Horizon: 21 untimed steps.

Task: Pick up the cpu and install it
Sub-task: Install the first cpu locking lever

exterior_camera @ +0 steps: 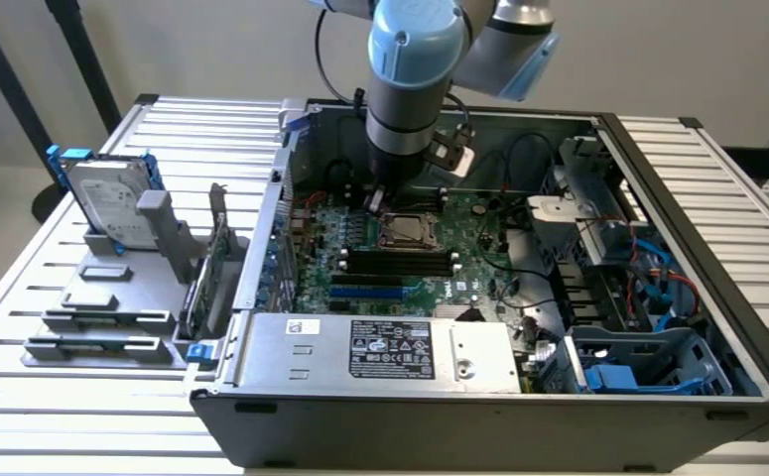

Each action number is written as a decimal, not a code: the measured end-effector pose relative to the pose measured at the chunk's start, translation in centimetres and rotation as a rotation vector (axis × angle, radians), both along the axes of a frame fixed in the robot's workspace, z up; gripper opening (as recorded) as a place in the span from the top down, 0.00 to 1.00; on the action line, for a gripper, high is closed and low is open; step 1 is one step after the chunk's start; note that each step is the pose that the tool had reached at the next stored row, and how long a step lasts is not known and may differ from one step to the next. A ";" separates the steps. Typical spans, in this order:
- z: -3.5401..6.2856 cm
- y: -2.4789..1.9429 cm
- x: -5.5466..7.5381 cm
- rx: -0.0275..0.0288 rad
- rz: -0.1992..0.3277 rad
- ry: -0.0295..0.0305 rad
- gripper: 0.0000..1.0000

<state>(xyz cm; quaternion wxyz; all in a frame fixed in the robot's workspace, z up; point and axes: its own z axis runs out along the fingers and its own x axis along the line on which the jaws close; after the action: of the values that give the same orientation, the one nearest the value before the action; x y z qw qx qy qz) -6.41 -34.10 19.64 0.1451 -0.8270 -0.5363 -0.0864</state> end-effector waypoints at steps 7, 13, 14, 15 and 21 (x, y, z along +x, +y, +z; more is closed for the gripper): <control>-0.05 0.00 0.3 -0.0019 -0.001 0.0001 0.89; -0.12 0.01 0.4 -0.0027 -0.004 0.0000 0.89; -0.13 0.01 0.4 -0.0029 -0.005 0.0001 0.89; -0.13 0.01 0.4 -0.0031 -0.005 0.0001 0.89; -0.17 0.01 0.6 -0.0046 -0.008 0.0000 0.89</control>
<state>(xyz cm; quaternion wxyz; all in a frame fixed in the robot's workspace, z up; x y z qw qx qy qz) -5.77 -34.08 19.47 0.1429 -0.8295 -0.5331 -0.0857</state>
